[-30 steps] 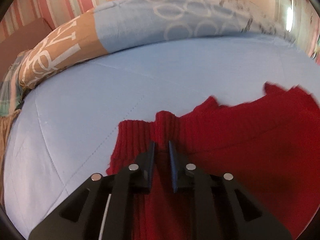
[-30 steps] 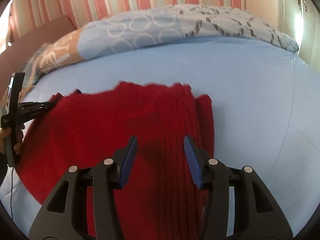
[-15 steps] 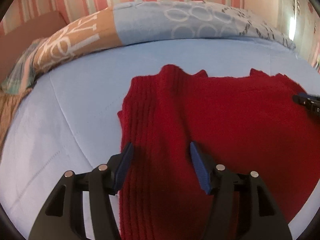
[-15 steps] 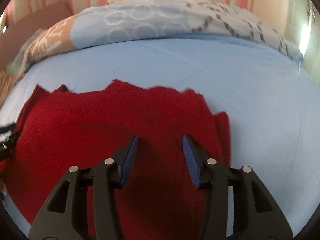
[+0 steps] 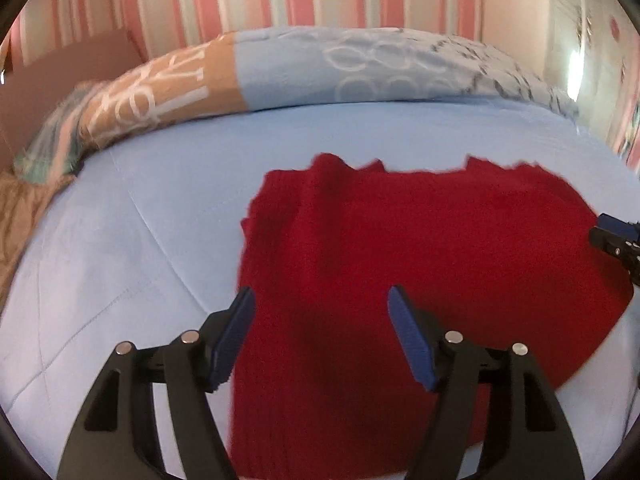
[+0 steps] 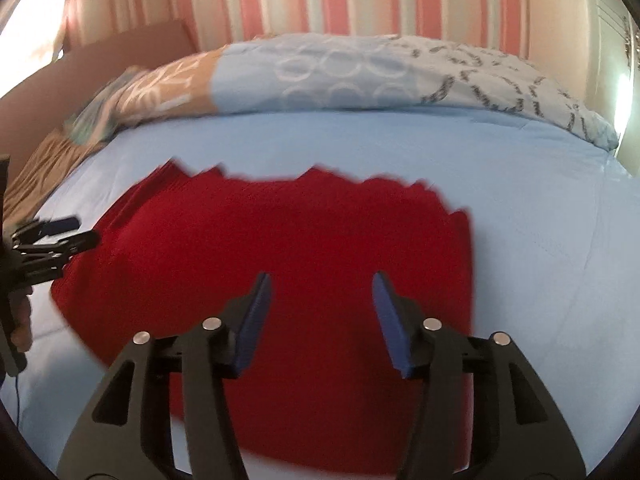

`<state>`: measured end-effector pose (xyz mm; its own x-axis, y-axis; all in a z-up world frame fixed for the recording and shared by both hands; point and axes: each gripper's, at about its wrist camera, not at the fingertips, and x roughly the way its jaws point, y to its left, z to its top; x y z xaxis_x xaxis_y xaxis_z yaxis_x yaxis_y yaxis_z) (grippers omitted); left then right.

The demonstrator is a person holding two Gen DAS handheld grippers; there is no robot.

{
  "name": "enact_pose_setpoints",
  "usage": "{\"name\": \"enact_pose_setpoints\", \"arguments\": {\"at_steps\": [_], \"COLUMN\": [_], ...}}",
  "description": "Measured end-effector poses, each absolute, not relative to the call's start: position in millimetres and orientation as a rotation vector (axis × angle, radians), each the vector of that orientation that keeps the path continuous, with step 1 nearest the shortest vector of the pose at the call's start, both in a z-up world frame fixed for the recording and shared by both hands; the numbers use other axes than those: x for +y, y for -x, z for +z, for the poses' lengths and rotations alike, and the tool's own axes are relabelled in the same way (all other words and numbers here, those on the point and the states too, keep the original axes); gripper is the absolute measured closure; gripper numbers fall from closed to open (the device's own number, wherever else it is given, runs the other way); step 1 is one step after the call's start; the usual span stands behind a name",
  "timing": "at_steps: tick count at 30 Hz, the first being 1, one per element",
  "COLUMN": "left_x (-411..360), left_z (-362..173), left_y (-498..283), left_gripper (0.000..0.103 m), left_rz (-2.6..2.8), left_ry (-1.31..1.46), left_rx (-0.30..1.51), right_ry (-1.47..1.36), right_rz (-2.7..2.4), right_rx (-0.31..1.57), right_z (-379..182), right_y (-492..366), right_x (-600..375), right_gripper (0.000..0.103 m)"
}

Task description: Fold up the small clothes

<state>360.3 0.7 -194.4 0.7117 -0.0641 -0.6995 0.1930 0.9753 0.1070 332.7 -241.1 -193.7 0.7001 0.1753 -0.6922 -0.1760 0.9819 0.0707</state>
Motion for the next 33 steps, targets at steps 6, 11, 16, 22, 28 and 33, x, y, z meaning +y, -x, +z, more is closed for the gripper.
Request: {"name": "enact_pose_setpoints", "arguments": {"at_steps": [6,11,16,22,28,33], "left_x": [-1.1,14.9,26.1,34.3,28.9,-3.5], "left_z": [-226.6,-232.9,-234.8,-243.0,-226.1,-186.7], "left_y": [-341.1,-337.1,-339.5,-346.9,-346.7,-335.2], "left_gripper": [0.032,0.031,0.022,0.017,0.019,0.019], "left_rz": [-0.060,-0.036,-0.008,-0.007,0.012,-0.061], "left_ry": [-0.223,-0.186,-0.154,-0.127,-0.143,-0.125], "left_rx": [0.813,0.826,0.845,0.880,0.888,0.824], "right_ry": [0.073,0.009,-0.056,-0.063,-0.087,-0.221], "right_rz": [0.112,-0.026,-0.020,-0.026,0.030,0.067], "right_rx": [0.856,0.887,0.927,0.931,0.922,0.800], "right_z": [-221.0,-227.3,-233.8,-236.7,-225.4,-188.6], "right_y": [-307.4,-304.2,-305.5,-308.6,-304.8,-274.1], "right_x": [-214.7,-254.5,-278.2,-278.5,-281.0,-292.3], "right_gripper": [0.045,0.046,0.055,0.055,0.052,0.023]}}
